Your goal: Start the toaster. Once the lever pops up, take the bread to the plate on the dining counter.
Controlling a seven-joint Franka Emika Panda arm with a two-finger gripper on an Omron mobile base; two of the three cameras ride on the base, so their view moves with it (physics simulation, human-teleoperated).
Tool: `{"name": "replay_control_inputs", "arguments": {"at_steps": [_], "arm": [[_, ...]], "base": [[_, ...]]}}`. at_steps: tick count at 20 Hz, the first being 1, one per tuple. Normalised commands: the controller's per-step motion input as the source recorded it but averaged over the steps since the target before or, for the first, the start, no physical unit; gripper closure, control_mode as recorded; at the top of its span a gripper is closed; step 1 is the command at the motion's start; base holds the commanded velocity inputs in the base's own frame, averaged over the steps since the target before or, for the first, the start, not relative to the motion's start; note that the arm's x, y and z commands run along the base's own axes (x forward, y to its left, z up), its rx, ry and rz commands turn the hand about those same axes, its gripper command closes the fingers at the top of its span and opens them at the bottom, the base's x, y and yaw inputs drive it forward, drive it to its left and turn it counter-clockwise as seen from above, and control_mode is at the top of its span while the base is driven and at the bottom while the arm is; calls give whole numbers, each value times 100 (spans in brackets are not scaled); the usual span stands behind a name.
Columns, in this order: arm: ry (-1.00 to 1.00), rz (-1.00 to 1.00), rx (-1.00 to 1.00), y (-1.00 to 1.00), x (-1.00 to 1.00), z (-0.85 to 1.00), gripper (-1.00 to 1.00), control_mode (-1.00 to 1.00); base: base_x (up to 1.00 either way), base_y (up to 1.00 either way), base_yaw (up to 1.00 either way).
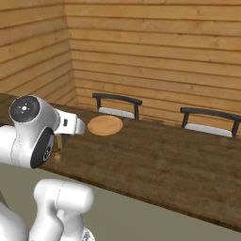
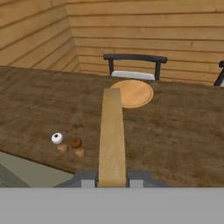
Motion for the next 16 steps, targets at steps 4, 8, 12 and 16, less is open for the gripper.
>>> {"name": "replay_control_inputs", "arguments": {"at_steps": [4,8,12,16], "arm": [[0,0,1,-3,3,0,100,-100],[1,3,3,-18,76,0,100,-100],[0,20,12,-1,100,-1,100,-100],[0,29,15,-9,100,-4,100,-100]], "base": [[0,0,0],[0,0,0],[0,0,0],[0,0,0]]}}
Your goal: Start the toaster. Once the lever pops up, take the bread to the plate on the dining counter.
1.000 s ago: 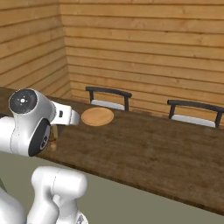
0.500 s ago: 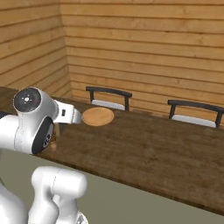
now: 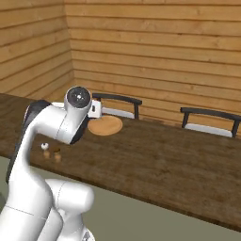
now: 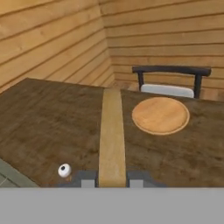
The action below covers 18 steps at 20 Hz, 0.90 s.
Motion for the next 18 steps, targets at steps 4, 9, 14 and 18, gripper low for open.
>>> {"name": "replay_control_inputs", "arguments": {"at_steps": [4,9,14,18], "arm": [[13,23,14,-25,100,-11,100,-100],[17,7,4,-1,100,-17,100,-100],[12,1,-3,3,68,-44,100,-100],[6,0,-3,0,72,-39,100,-100]], "base": [[0,0,0],[0,0,0],[0,0,0],[0,0,0]]}}
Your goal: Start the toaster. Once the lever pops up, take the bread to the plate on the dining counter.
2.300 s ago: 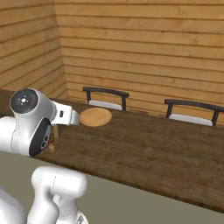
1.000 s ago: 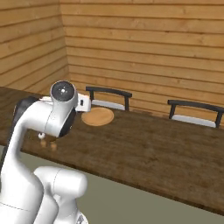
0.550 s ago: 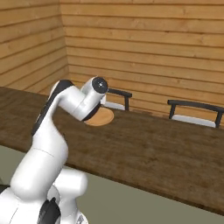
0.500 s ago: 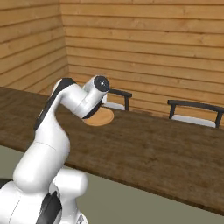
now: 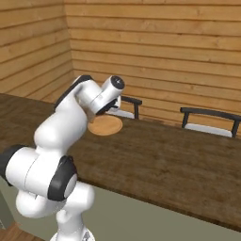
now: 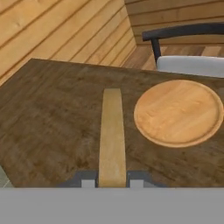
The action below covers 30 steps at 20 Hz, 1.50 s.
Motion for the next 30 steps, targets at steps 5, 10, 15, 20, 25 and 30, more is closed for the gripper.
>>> {"name": "replay_control_inputs", "arguments": {"at_steps": [5,10,15,20,25,30], "arm": [[0,5,0,0,51,-48,100,-100],[0,9,0,1,62,-44,100,-100],[0,13,0,2,47,-21,100,-100],[0,11,0,2,5,-31,100,-100],[0,9,-1,0,6,-28,100,-100],[0,4,0,9,32,-24,100,-100]], "base": [[0,0,0],[0,0,0],[0,0,0],[0,0,0],[0,0,0],[0,0,0]]}}
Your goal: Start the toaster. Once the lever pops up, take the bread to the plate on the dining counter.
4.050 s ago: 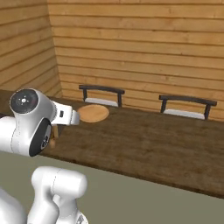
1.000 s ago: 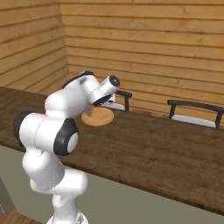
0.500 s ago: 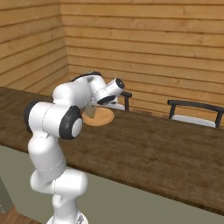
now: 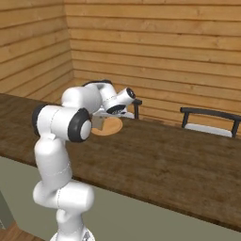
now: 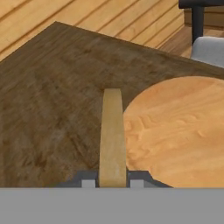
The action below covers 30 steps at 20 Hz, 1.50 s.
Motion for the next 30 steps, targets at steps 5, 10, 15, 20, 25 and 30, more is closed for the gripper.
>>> {"name": "replay_control_inputs", "arguments": {"at_steps": [5,10,15,20,25,30], "arm": [[0,0,0,17,39,-14,100,-100],[0,0,0,9,38,-15,100,-100],[3,0,0,0,29,-33,100,-100],[0,0,0,0,5,-25,100,-100],[0,1,0,0,2,-18,100,-100],[0,2,0,0,0,-15,-100,-100]], "base": [[0,0,0],[0,0,0],[0,0,0],[0,0,0],[0,0,0],[0,0,0]]}}
